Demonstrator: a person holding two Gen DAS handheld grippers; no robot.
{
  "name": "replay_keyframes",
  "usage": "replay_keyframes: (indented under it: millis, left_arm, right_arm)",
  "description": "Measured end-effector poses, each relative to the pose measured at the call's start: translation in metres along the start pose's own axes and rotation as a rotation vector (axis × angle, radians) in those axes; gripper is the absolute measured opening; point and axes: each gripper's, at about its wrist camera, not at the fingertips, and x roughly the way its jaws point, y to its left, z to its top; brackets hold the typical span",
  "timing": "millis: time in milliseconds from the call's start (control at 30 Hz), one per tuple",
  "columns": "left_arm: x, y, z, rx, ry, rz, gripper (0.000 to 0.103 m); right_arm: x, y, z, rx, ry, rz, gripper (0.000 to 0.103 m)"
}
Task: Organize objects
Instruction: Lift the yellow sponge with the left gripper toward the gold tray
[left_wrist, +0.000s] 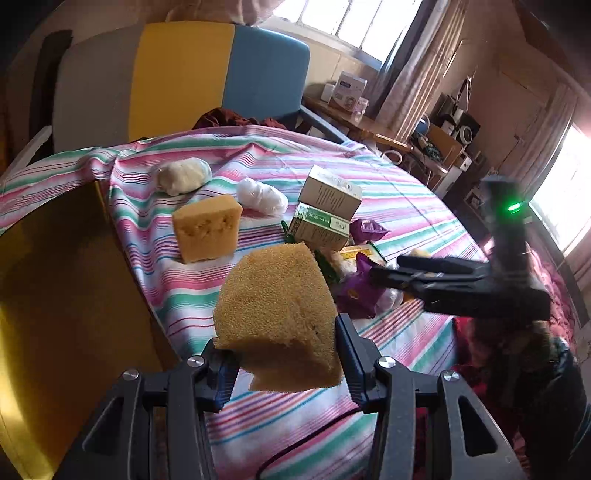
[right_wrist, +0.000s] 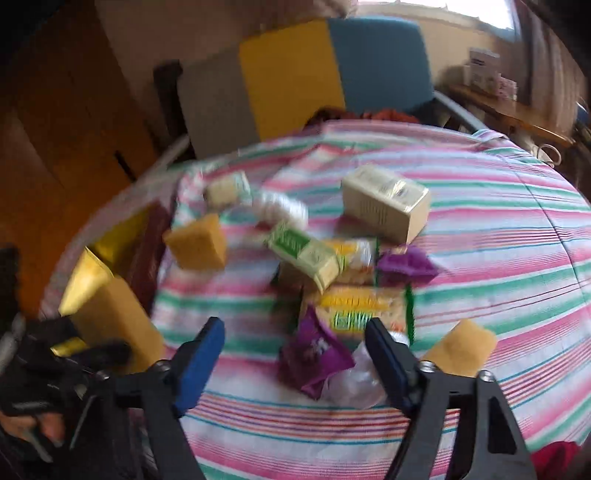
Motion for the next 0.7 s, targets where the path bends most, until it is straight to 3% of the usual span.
replay_keyframes:
  millis: [233,433,500,533,567,700]
  left_arm:
    - [-0.015,0.005,-0.005,-0.022,-0.033,-0.014,0.048]
    - [-0.022,0.009,-0.009,-0.035,-0.045,-0.015,0.048]
    - [-0.022,0.010,-0.009,-0.040,-0.044,-0.018,0.048]
    - [-0.022,0.011,-0.010,-0.042,-0.043,-0.019,0.048]
    - [-0.021,0.010,-0.011,-0.043,-0.042,-0.019,0.048]
    - [-0.020,0.008,-0.013,-0.037,-0.040,-0.022,0.048]
  right_arm:
    - [0.023,-0.001,-0.006,-0.017,0.108,-0.035,0.075]
    - [0.028,0.003,-0.008,-0.032,0.119,-0.047,0.075]
    - [0.028,0.003,-0.008,-0.025,0.115,-0.044,0.065]
    - [0.028,0.003,-0.007,-0.028,0.111,-0.055,0.047]
    - [0.030,0.004,-0.007,-0.031,0.113,-0.060,0.037]
    - [0.034,0.005,-0.005,-0.043,0.117,-0.063,0.037]
